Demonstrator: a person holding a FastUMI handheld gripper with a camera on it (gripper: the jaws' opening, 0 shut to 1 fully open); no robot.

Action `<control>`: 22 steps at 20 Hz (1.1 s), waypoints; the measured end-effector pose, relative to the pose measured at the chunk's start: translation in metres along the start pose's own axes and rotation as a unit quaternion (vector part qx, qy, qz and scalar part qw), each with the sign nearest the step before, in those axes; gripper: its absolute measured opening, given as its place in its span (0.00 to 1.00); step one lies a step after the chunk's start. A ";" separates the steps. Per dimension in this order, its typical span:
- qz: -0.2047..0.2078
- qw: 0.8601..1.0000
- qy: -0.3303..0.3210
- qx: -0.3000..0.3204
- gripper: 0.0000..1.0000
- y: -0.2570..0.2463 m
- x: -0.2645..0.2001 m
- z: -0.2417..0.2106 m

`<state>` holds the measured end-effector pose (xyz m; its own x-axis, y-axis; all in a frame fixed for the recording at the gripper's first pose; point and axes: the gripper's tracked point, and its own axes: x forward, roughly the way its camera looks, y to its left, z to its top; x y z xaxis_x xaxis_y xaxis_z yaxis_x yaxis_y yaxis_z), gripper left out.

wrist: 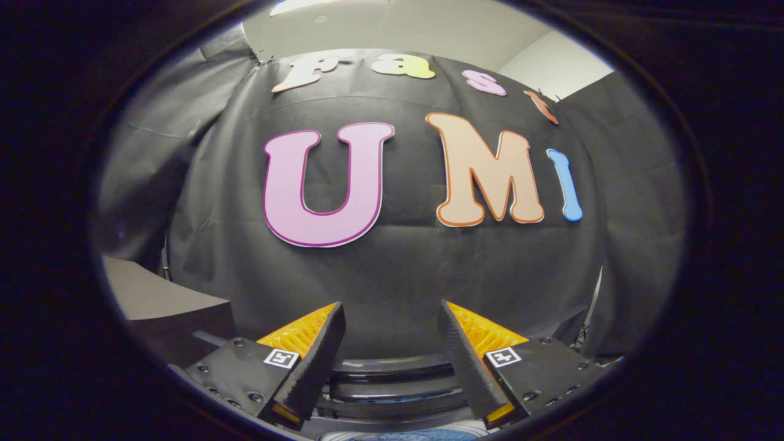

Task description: Put the clothes into the washing machine and then close the washing machine lid.

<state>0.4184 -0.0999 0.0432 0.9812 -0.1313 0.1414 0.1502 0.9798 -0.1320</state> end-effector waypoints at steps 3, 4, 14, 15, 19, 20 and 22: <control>0.004 1.000 0.003 -0.001 0.95 0.000 0.001 0.001; 0.002 1.000 0.004 -0.001 0.95 0.000 0.001 0.000; 0.003 1.000 0.004 -0.002 0.95 0.000 -0.003 0.002; 0.005 1.000 0.004 -0.003 0.95 0.000 -0.004 0.002; 0.008 1.000 0.003 -0.004 0.95 0.000 -0.004 0.002; 0.008 1.000 0.004 -0.004 0.95 0.000 -0.004 0.002; 0.010 1.000 0.005 -0.002 0.95 0.001 -0.005 0.002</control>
<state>0.4136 -0.0982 0.0447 0.9851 -0.1139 0.1288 0.1316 0.9816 -0.1383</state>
